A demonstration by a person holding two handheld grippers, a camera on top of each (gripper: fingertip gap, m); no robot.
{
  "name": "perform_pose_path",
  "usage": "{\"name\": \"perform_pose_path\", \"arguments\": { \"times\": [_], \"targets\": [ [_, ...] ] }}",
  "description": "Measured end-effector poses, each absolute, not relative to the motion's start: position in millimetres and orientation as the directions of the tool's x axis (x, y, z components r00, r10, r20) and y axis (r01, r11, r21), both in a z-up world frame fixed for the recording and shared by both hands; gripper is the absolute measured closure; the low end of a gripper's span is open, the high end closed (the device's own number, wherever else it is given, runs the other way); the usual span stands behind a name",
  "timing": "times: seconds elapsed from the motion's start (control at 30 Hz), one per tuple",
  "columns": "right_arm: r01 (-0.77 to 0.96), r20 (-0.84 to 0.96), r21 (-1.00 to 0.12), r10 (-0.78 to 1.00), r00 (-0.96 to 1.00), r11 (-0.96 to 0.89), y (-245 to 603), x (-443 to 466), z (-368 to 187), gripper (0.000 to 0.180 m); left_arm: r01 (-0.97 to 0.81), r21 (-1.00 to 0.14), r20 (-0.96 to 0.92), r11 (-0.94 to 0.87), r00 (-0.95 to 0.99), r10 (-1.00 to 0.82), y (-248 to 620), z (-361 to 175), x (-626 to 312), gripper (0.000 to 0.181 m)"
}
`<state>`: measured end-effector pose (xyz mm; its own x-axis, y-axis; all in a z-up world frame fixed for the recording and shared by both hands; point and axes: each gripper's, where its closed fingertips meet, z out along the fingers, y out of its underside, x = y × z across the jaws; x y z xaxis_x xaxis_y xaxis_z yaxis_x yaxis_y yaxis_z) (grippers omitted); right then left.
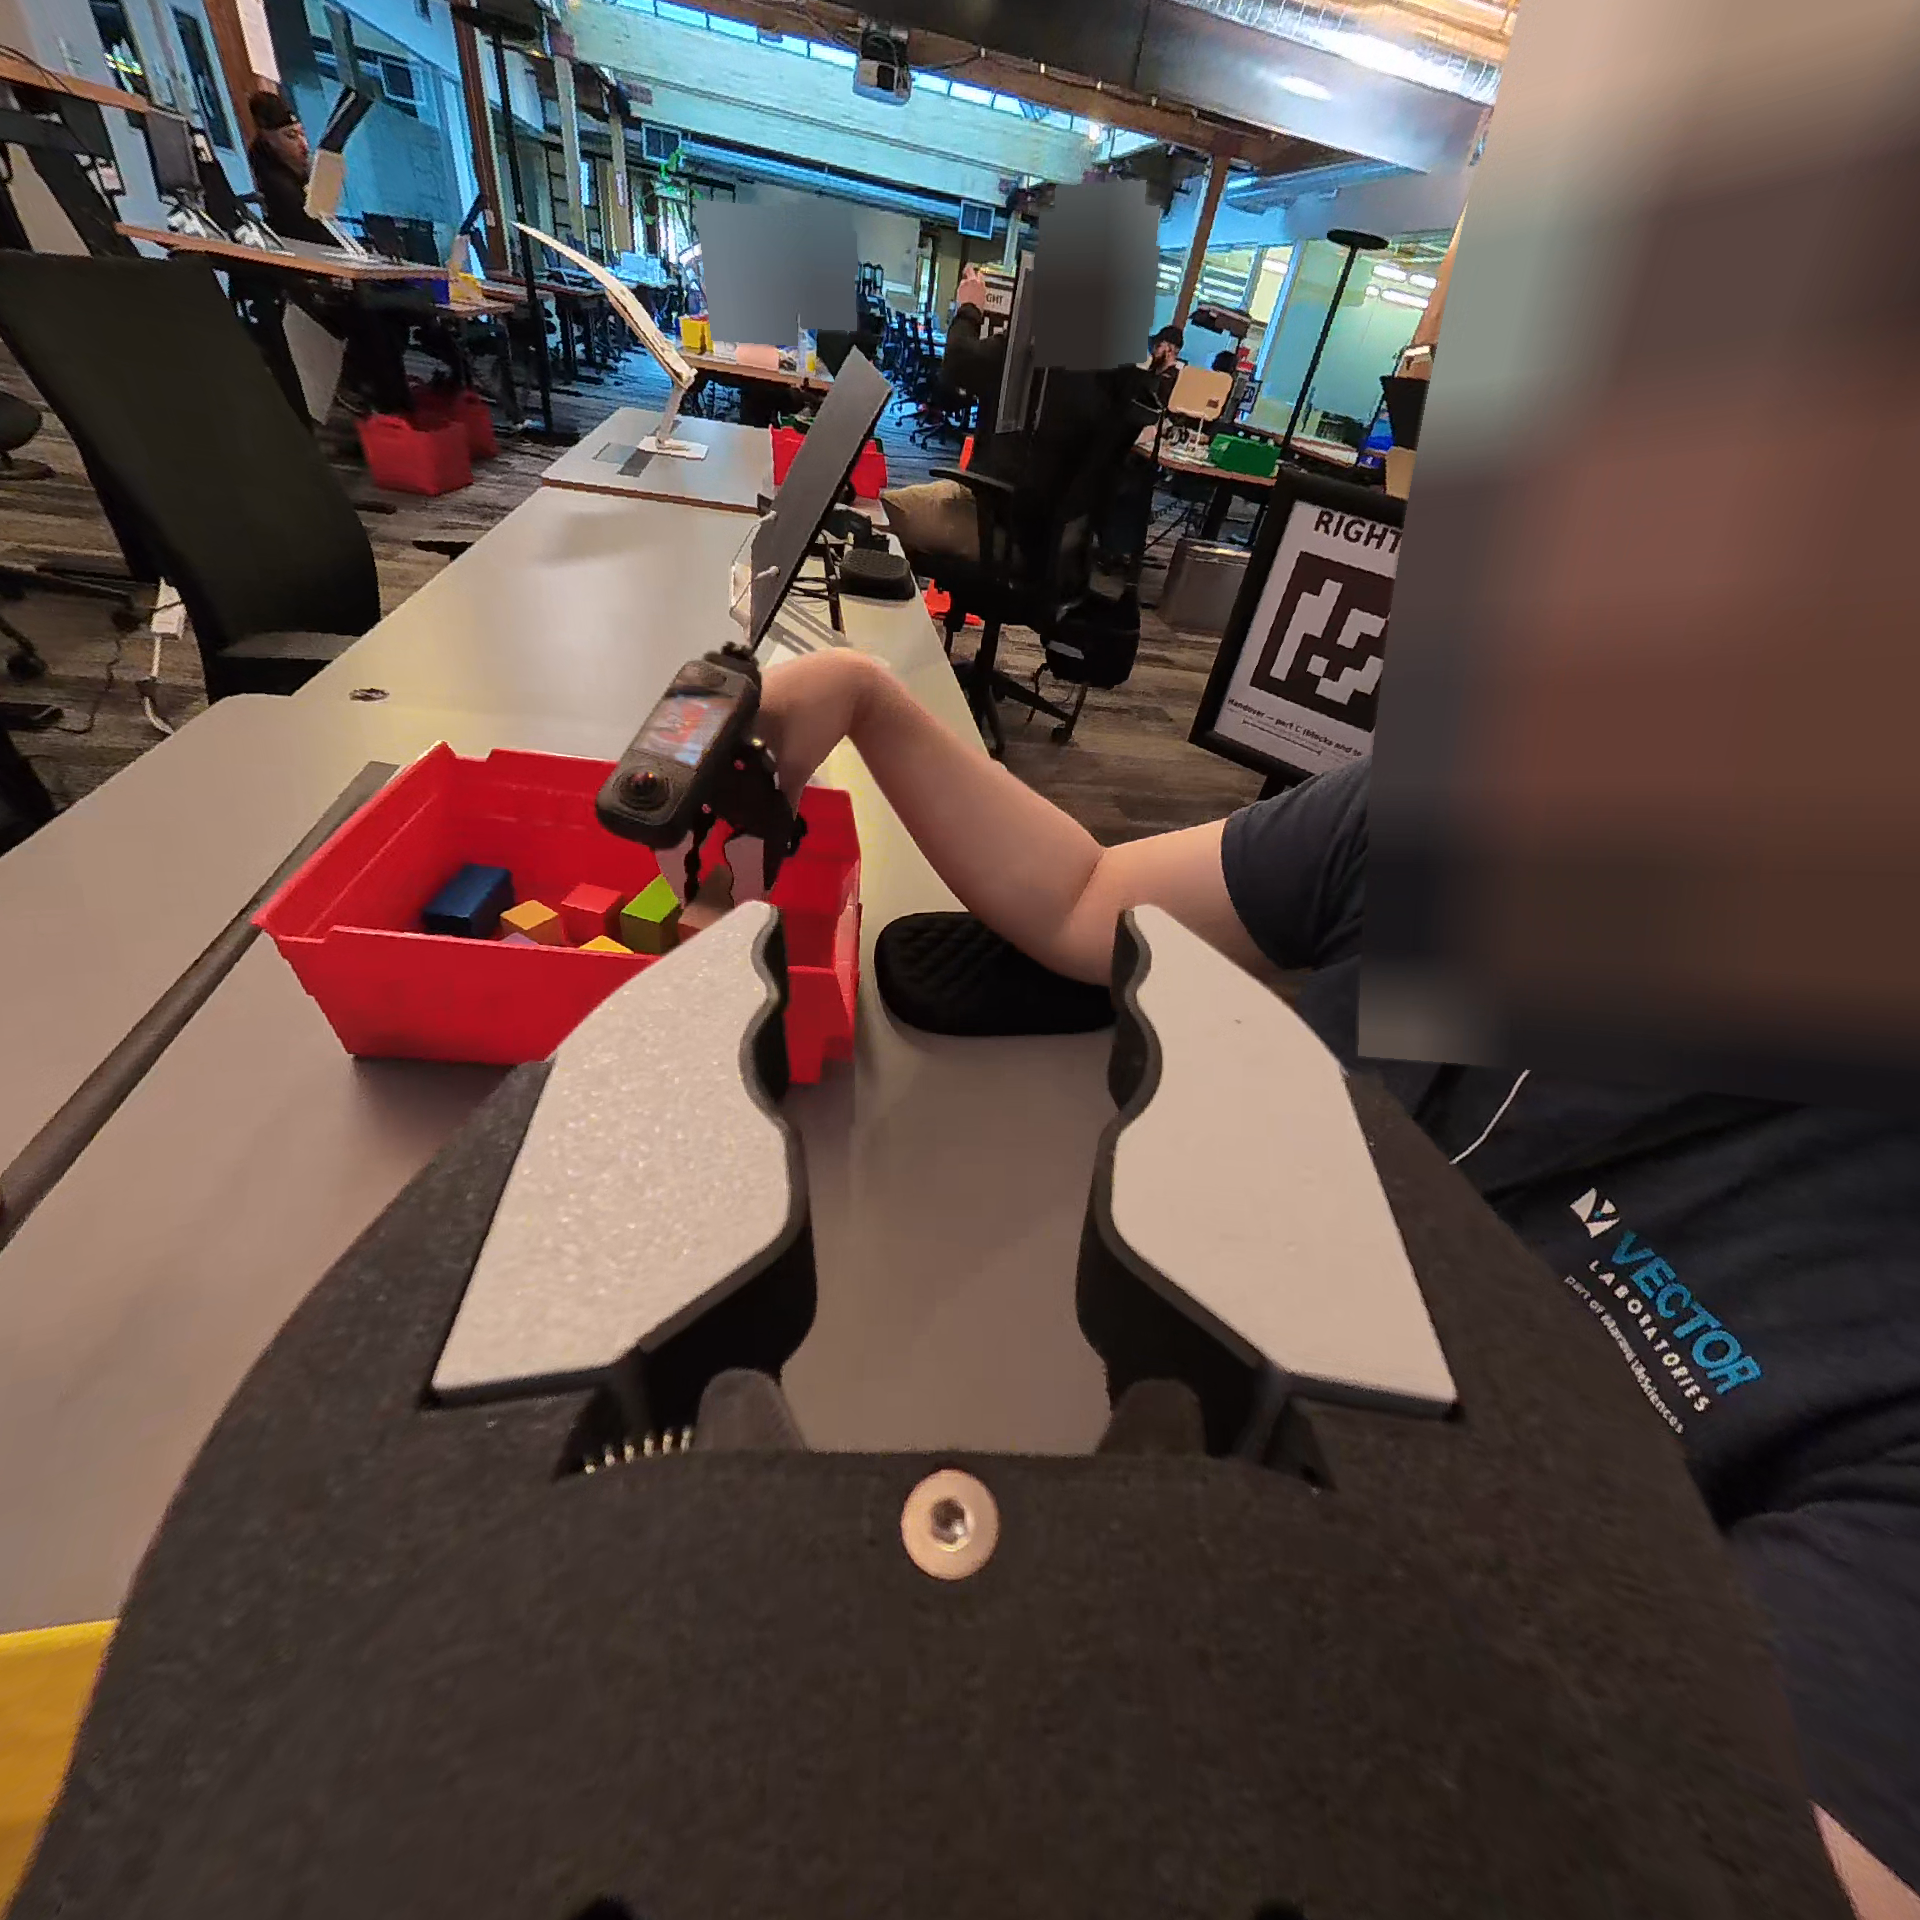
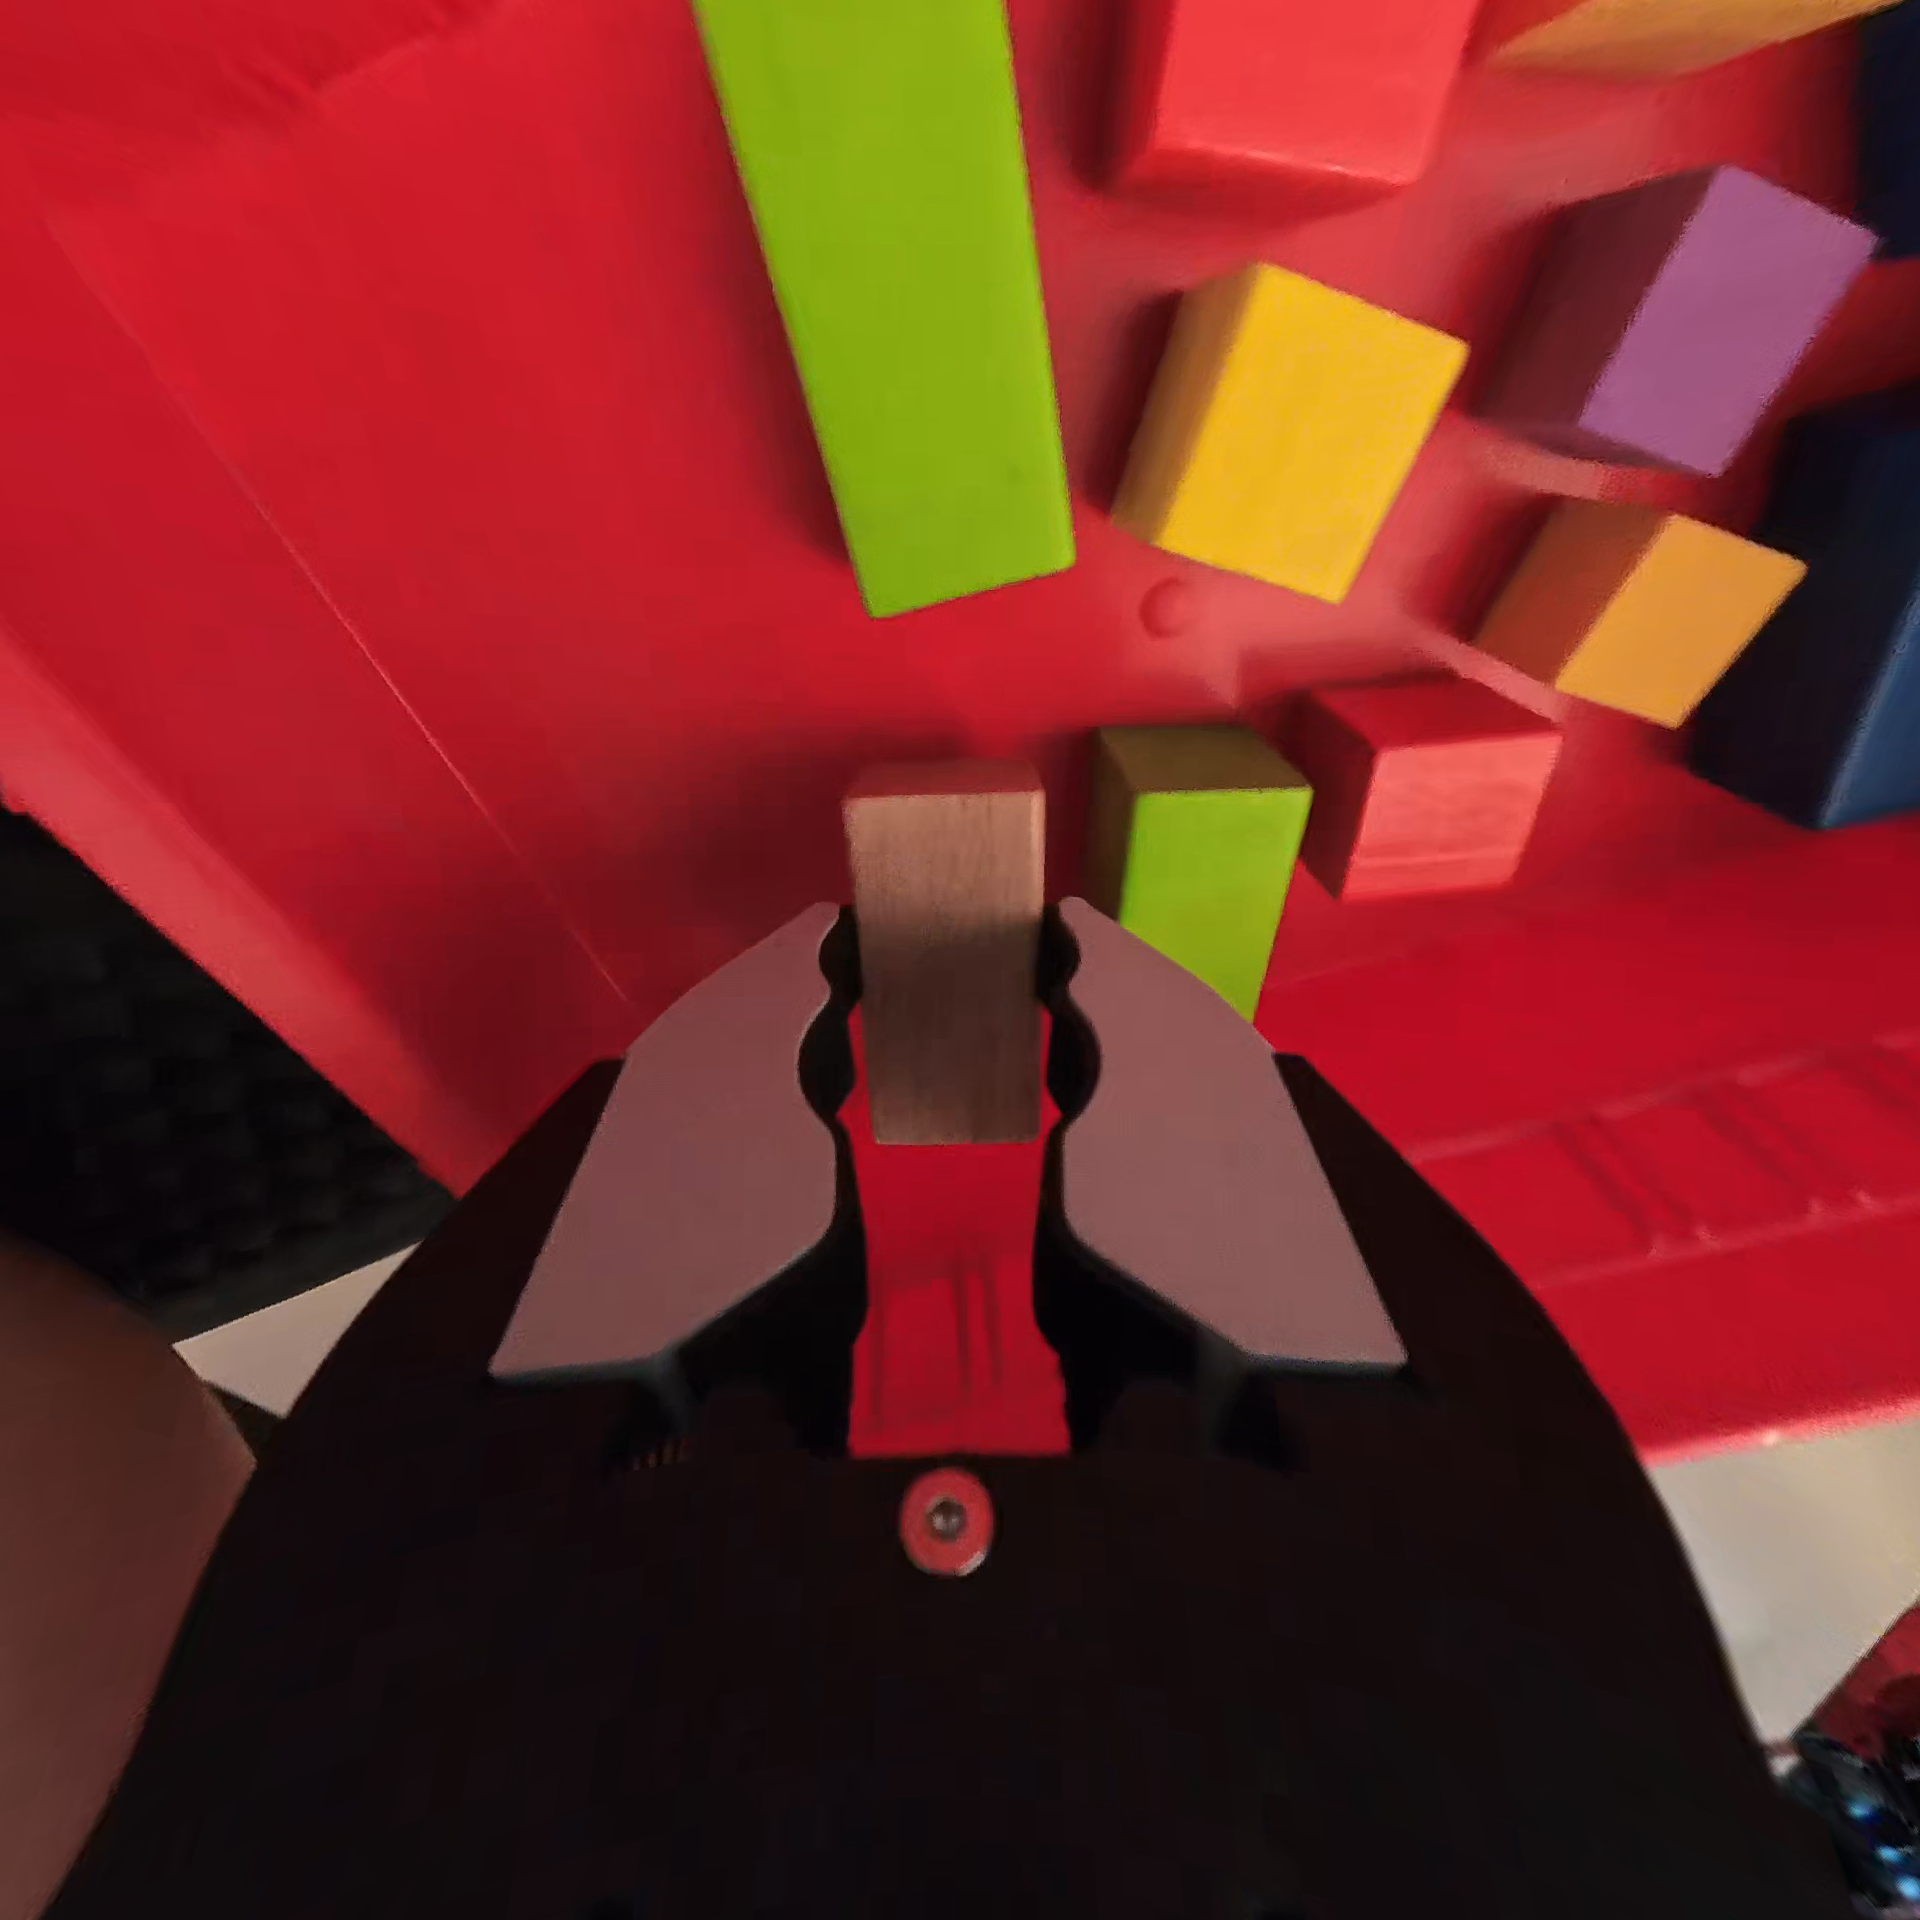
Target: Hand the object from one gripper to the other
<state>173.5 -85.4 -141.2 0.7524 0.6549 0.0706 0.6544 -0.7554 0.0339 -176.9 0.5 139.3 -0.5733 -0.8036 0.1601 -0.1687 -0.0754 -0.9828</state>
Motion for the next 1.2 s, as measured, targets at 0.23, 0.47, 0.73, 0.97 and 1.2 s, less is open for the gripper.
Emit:
{"name": "perform_pose_path", "arguments": {
  "times": [0.23,0.47,0.73,0.97,1.2],
  "targets": [
    [0.671,0.042,0.041,0.672,0.739,-0.740,-83,172,-153,0.145,-0.248,-0.969,0.137,0.011,-0.572,-0.809,-8,121,-170,0.118],
    [0.618,0.061,0.024,0.619,0.783,-0.785,-77,176,-154,0.145,-0.292,-0.955,0.123,0.060,-0.571,-0.812,-12,111,-169,0.118],
    [0.626,0.233,-0.047,0.600,0.765,-0.779,-72,186,-115,0.144,-0.565,-0.825,0.048,-0.021,-0.032,-0.998,91,61,-195,0.118],
    [0.680,0.376,-0.125,0.599,0.707,-0.723,-62,179,-80,0.144,-0.764,-0.538,0.010,-0.357,0.417,-0.909,193,-32,-236,0.127],
    [0.706,0.361,-0.111,0.633,0.685,-0.699,-62,172,-83,0.144,-0.861,-0.318,0.053,-0.398,0.403,-0.914,201,-93,-255,0.135]
  ]
}}
